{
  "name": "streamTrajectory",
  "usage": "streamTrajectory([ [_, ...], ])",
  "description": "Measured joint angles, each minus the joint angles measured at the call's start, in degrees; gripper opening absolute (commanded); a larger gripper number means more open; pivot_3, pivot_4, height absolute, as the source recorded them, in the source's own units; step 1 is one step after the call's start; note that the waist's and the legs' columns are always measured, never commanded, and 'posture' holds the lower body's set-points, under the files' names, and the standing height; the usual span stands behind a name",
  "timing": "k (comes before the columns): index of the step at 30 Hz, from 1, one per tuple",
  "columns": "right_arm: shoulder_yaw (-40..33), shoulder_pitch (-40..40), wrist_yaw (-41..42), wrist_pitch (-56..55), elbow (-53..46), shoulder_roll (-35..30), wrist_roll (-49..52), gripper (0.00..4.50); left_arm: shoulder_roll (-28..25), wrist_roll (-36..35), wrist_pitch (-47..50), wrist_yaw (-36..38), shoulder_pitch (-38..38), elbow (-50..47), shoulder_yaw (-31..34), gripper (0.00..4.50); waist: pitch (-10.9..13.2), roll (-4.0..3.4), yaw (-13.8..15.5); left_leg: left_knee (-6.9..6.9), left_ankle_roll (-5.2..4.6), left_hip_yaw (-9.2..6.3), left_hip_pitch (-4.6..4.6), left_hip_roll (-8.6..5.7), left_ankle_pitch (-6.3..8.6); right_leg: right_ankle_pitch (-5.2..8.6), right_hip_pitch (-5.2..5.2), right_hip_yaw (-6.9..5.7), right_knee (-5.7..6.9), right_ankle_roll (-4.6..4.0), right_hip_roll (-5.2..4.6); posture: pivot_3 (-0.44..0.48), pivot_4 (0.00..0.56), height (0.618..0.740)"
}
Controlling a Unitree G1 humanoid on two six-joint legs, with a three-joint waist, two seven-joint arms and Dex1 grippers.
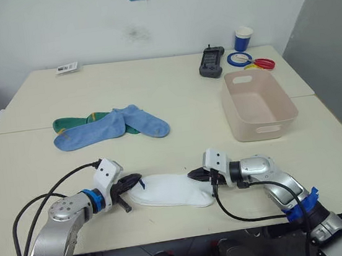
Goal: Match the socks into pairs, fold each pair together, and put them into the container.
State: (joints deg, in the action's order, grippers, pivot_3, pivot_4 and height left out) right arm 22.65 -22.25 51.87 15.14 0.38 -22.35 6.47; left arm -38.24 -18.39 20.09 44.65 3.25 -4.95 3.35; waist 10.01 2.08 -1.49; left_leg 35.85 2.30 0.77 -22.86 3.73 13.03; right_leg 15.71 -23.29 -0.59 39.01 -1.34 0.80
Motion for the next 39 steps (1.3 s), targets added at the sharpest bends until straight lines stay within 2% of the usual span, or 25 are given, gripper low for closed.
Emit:
streamTrajectory([
  [4,-2.8,0.6,0.5,3.9,-4.6,0.0,3.9,0.00,0.3,-2.1,-0.7,1.1,0.2,-0.4,2.7,0.04,0.0,0.00,-0.1,0.00,0.00,-0.01,-0.03,0.03,0.00,0.00,-0.03,-0.01,0.00,0.00,0.00,0.000,0.150,0.740],
  [7,-6.6,0.5,0.1,10.8,-10.9,-0.2,8.7,0.00,-1.9,-5.0,-0.8,4.5,-0.5,-4.3,5.2,0.04,0.0,0.00,-0.1,-0.01,0.01,-0.04,-0.02,0.04,0.00,0.00,-0.01,-0.03,0.01,0.00,0.00,0.000,0.150,0.740],
  [9,-8.7,0.7,-0.2,16.1,-13.9,-1.6,11.7,0.38,-3.8,-6.4,-0.6,6.9,-1.7,-7.1,5.9,0.00,0.0,-0.01,-0.1,-0.01,0.01,0.00,-0.02,0.01,0.00,0.00,-0.01,-0.01,-0.01,0.00,-0.04,0.000,0.150,0.740],
  [11,-11.8,1.7,-0.4,23.3,-16.7,-4.6,15.8,0.88,-6.4,-7.3,-0.4,9.9,-4.3,-10.2,6.0,0.00,0.0,-0.01,-0.1,-0.02,0.01,0.05,-0.02,-0.02,0.00,0.00,0.00,0.02,-0.05,0.00,-0.10,0.000,0.150,0.740],
  [14,-14.2,3.2,-0.9,30.8,-19.4,-7.8,19.5,1.97,-8.0,-6.6,-0.8,12.4,-6.6,-10.9,5.3,0.00,0.0,-0.01,0.0,-0.02,0.01,0.03,-0.01,-0.02,0.00,0.01,-0.01,0.01,-0.05,0.00,-0.09,0.000,0.150,0.740],
  [17,-14.3,5.3,-1.0,36.1,-22.0,-12.6,20.5,3.09,-8.0,-4.4,-2.0,12.3,-7.4,-10.9,3.2,0.00,0.0,-0.06,0.0,-0.02,0.00,0.02,0.00,-0.02,0.00,0.01,-0.01,-0.01,-0.04,-0.01,-0.09,0.000,0.150,0.740],
  [21,-14.6,5.6,-4.1,43.5,-22.5,-13.2,22.0,4.46,-6.7,-3.2,-2.8,11.7,-7.0,-11.2,1.6,0.00,0.0,-0.05,-0.2,-0.02,0.00,0.02,-0.02,0.00,0.00,0.01,-0.02,0.01,-0.03,0.00,-0.05,0.000,0.150,0.740],
  [30,-11.3,3.1,-7.1,49.3,-22.6,-10.4,22.3,4.46,-4.7,-8.8,-2.8,14.8,-6.0,-19.0,0.9,0.00,0.0,-0.01,-0.2,-0.02,0.00,-0.02,-0.02,0.00,0.00,0.01,-0.02,-0.02,-0.03,0.00,0.02,0.000,0.150,0.740],
  [31,-11.0,3.0,-7.1,49.5,-22.6,-10.1,22.7,4.08,-5.1,-8.8,-2.8,15.3,-5.5,-20.1,0.3,0.00,0.0,-0.01,-0.2,-0.02,0.00,-0.02,-0.02,0.01,0.00,0.01,-0.02,-0.01,-0.03,0.00,0.04,0.000,0.150,0.740],
  [32,-10.5,2.9,-7.1,49.8,-22.5,-9.9,23.0,3.90,-5.3,-8.8,-2.7,15.8,-5.1,-20.7,-0.2,0.00,0.0,-0.01,-0.2,-0.01,0.00,-0.02,-0.01,0.00,0.00,0.01,-0.02,0.01,-0.03,0.00,0.04,0.000,0.150,0.740],
  [39,-9.6,2.6,-7.5,53.1,-21.5,-8.1,24.6,1.43,-5.4,-9.6,-0.1,16.1,-3.7,-22.9,-1.5,0.00,0.0,-0.01,-0.2,0.00,0.00,-0.02,-0.02,-0.01,0.00,0.01,-0.02,0.00,-0.03,0.00,0.05,0.000,0.150,0.740],
])
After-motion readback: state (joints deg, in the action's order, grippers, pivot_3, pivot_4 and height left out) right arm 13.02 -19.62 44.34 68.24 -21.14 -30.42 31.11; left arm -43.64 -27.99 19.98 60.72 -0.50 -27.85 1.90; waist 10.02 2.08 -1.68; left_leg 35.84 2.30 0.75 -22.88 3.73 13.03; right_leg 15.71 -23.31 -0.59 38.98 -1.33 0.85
